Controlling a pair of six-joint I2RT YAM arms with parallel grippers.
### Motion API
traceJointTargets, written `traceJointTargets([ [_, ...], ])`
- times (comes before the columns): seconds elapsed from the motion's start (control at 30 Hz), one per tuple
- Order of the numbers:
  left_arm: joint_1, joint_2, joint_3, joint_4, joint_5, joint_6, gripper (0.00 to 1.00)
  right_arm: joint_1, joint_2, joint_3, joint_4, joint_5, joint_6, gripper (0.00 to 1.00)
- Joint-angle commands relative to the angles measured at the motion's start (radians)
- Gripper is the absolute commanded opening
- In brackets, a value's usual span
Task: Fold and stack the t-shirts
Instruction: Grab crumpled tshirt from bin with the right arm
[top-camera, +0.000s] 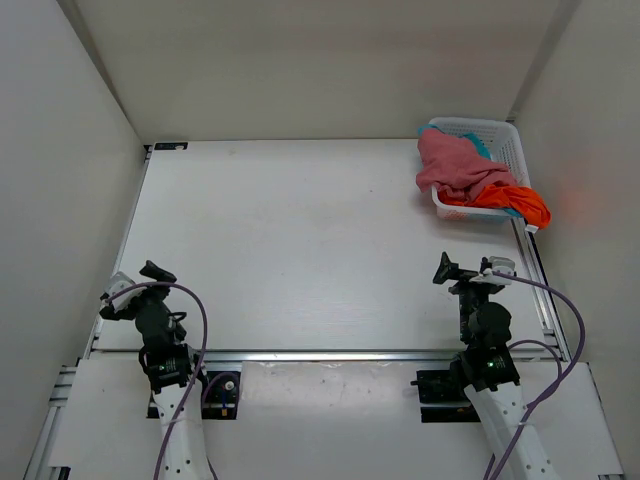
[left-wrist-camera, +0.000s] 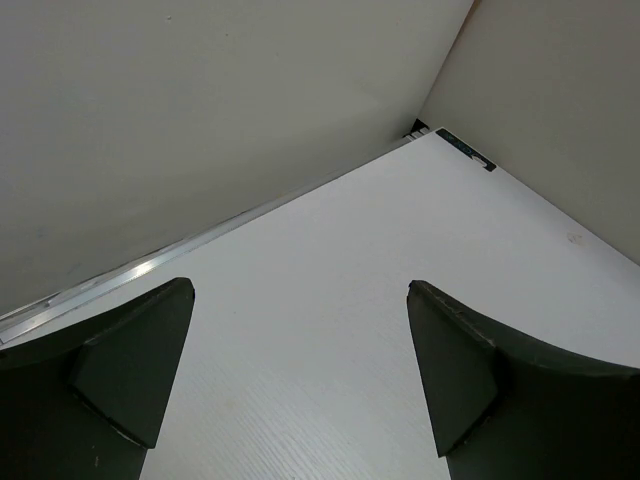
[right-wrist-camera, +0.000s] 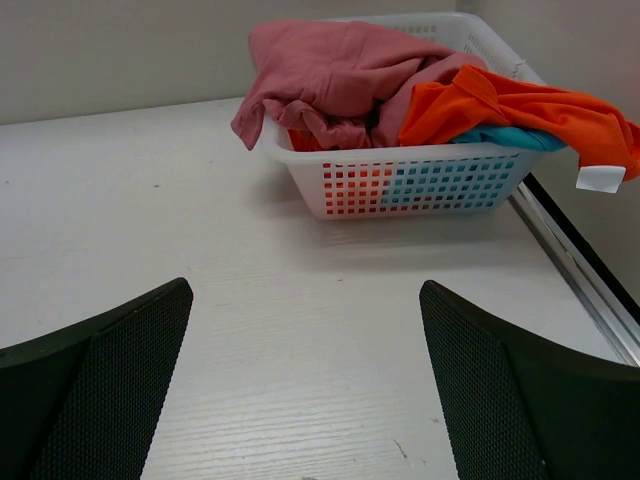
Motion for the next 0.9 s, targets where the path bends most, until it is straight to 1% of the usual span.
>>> traceJointTargets([
  [0.0,0.002,0.004,-0.126,0.0,0.004,-0.002,0.99,0.009,0.014,-0.096,0.031,-0.006,-0.024,0.99],
  [0.03,0.007,0.0,-0.121,0.003,0.006,0.0,0.98,0.013,0.017,-0.096,0.031,-0.025,-0.025,0.99],
  [0.1,0.01,0.0,-0.121,0.0,0.009,0.006,0.99,0.027,0.043,-0.081,0.032,-0.029,-0.081,0.99],
  [0.17,0.002,0.003,-0.124,0.0,0.003,0.003,0.99,0.047,0.076,-0.06,0.061,0.028,-0.104,0.99],
  [0.23,0.002,0.003,-0.121,0.003,0.001,-0.005,0.99,0.063,0.121,-0.043,0.102,0.053,-0.152,0.99],
  [0.33,0.01,0.009,-0.127,0.015,0.011,0.015,0.99,0.053,0.306,0.086,0.155,0.04,-0.21,0.99],
  [0.4,-0.008,0.0,-0.097,0.035,0.11,0.084,0.98,0.021,0.424,0.173,0.176,-0.002,-0.219,0.99],
  [0.43,-0.01,0.006,-0.062,0.046,0.255,0.191,0.99,-0.015,0.469,0.216,0.175,-0.021,-0.213,0.99],
  [0.47,-0.008,0.019,-0.016,0.039,0.422,0.309,0.99,-0.026,0.548,0.3,0.17,-0.08,-0.212,0.99],
  [0.5,-0.016,0.025,0.006,0.029,0.467,0.337,0.99,-0.086,0.633,0.391,0.144,-0.129,-0.209,0.99],
  [0.53,-0.015,0.018,0.035,0.055,0.503,0.371,0.99,-0.126,0.72,0.496,0.126,-0.147,-0.19,0.99],
  [0.57,-0.022,0.019,0.038,0.089,0.514,0.447,0.98,-0.149,0.763,0.554,0.077,-0.16,-0.183,0.99],
  [0.6,-0.033,0.033,0.043,0.17,0.497,0.475,0.98,-0.196,0.853,0.679,-0.013,-0.168,-0.145,0.99],
  [0.63,-0.038,0.088,0.066,0.228,0.453,0.482,0.99,-0.254,0.955,0.845,-0.076,-0.193,-0.103,0.99],
  [0.67,-0.041,0.129,0.13,0.23,0.433,0.497,0.99,-0.32,1.016,0.937,-0.248,-0.263,-0.08,0.99],
  [0.7,-0.047,0.229,0.178,0.183,0.437,0.506,0.98,-0.345,1.137,1.115,-0.388,-0.291,-0.043,0.99],
  [0.73,-0.05,0.359,0.292,0.098,0.457,0.514,0.99,-0.332,1.223,1.226,-0.426,-0.261,-0.048,0.99],
  [0.77,-0.053,0.425,0.424,0.05,0.478,0.473,0.99,-0.313,1.245,1.249,-0.422,-0.231,-0.076,0.99],
  [0.8,-0.053,0.55,0.539,-0.039,0.492,0.425,0.99,-0.307,1.267,1.26,-0.376,-0.218,-0.13,0.99],
  [0.83,-0.047,0.658,0.587,-0.11,0.511,0.419,0.98,-0.298,1.3,1.29,-0.353,-0.228,-0.159,0.99],
  [0.87,-0.039,0.75,0.686,-0.173,0.606,0.42,0.99,-0.322,1.322,1.319,-0.351,-0.254,-0.146,1.0],
])
